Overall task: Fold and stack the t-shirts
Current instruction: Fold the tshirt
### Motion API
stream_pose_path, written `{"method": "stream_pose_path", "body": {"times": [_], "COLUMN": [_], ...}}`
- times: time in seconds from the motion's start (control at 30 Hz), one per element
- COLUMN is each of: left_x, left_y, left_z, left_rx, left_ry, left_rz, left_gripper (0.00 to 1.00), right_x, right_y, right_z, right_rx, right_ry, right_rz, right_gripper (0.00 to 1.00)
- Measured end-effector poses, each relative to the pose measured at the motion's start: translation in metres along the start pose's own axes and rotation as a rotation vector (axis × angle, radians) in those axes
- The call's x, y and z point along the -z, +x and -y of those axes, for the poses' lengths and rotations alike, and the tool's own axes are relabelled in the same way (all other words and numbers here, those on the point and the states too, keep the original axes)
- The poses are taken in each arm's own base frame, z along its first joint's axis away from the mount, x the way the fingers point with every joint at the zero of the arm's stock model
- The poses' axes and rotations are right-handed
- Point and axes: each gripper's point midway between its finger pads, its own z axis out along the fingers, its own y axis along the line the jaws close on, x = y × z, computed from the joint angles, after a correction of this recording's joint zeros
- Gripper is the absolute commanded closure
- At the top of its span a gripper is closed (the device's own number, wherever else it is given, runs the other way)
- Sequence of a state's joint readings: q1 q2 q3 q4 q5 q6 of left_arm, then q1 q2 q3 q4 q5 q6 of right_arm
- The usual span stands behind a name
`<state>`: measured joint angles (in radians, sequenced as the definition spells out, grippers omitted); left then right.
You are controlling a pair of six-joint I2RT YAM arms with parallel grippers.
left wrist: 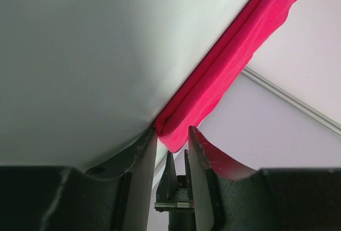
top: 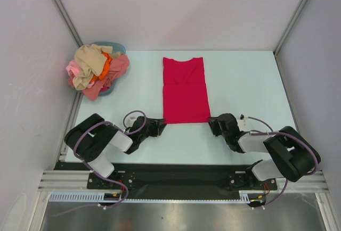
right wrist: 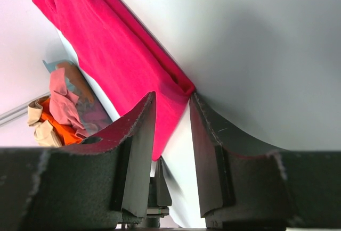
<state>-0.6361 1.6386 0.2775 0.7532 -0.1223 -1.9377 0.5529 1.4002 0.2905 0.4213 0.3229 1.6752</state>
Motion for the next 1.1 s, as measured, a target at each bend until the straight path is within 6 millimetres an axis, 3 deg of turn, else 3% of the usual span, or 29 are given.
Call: {"method": "stream_pose_path", "body": {"times": [0.1, 0.17, 0.3, 0.37, 0.67, 0.87, 1.1], "left_x": [-0.001, -0.002, -0.006, -0.008, 0.000, 0.029, 0.071], "left_y": [-0.001, 0.000, 0.000, -0.002, -0.001, 0.010, 0.037], "left_z": [0.000, 0.000, -0.002, -0.003, -0.006, -0.030, -0.062], "left_rx": [0.003, 0.006, -0.005, -0.025, -0.059, -0.100, -0.170], "left_ry": [-0.002, -0.001, 0.003, 0.013, 0.026, -0.038, -0.085], "left_rz": [-0.002, -0.006, -0.012, -0.009, -0.029, -0.077, -0.155], "left_gripper": [0.64, 0.70, 0.88, 1.00, 1.00, 1.00, 1.00], "right_x": [-0.002, -0.003, -0.005, -0.006, 0.000, 0.028, 0.079], "right_y": [-0.001, -0.001, -0.001, -0.001, -0.005, 0.000, 0.018], "right_z": [-0.001, -0.001, 0.001, 0.004, 0.010, 0.029, 0.048], "right_rx": [-0.004, -0.007, -0.008, -0.001, 0.053, 0.113, 0.175], "right_ry": [0.001, 0.004, 0.017, 0.027, 0.046, 0.078, 0.064], "right_rz": [-0.001, -0.002, -0.007, -0.013, -0.039, -0.079, -0.145], "right_gripper": [0.65, 0.67, 0.83, 0.97, 1.00, 1.00, 1.00]}}
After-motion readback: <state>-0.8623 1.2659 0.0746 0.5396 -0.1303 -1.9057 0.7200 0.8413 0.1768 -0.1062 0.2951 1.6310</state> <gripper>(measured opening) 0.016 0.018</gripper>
